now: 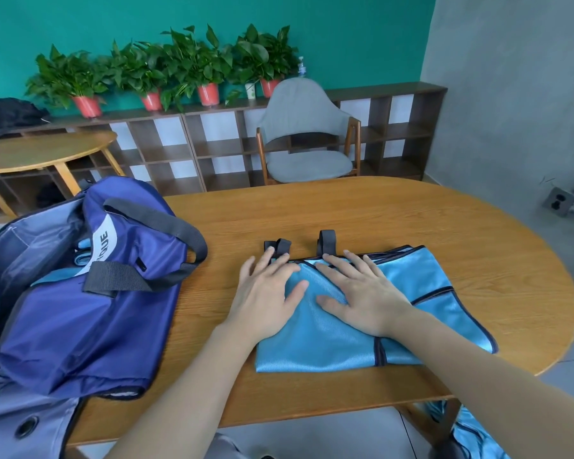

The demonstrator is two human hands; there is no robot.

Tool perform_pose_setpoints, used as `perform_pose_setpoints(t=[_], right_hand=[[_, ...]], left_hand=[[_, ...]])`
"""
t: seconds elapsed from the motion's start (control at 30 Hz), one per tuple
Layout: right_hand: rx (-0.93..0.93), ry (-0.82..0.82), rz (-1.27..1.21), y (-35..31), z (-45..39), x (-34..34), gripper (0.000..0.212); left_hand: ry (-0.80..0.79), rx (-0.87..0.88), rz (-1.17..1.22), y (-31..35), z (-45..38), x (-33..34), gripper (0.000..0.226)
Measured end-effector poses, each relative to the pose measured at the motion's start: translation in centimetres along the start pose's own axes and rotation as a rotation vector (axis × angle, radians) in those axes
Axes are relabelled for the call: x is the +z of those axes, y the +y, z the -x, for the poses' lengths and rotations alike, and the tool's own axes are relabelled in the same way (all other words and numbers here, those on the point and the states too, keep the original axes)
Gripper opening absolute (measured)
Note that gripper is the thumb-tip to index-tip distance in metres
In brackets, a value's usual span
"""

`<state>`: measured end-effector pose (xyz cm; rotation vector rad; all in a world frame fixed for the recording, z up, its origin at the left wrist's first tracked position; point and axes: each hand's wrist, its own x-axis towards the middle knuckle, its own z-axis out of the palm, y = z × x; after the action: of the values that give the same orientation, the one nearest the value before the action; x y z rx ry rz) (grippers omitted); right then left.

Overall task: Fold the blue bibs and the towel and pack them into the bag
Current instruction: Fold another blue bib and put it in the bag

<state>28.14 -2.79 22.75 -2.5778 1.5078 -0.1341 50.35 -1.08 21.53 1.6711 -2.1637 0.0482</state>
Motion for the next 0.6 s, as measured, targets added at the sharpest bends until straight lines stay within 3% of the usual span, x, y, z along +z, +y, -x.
perform_pose_setpoints(t=[0.17, 0.3, 0.47, 0.6], right_hand=[[0.104, -0.032, 0.006, -0.1, -0.3, 0.1, 0.080], [0.140, -0.022, 0.008, -0.3, -0.2, 0.1, 0.082], [0.183, -0.035, 0.033, -0.2, -0.3, -0.5, 0.082], [0.335, -0.005, 0.103, 0.2, -0.4, -0.8, 0.081]], left_hand=[[-0.006, -0.198, -0.027, -2.0, -1.0, -0.9, 0.039], [-0.027, -0.288, -0.086, -2.1, -1.4, -0.8, 0.042], [0.155, -0.154, -0.072, -0.3, -0.9, -1.8, 0.034], [0.067, -0.003, 0.052, 3.8, 0.2, -2.3, 0.029]])
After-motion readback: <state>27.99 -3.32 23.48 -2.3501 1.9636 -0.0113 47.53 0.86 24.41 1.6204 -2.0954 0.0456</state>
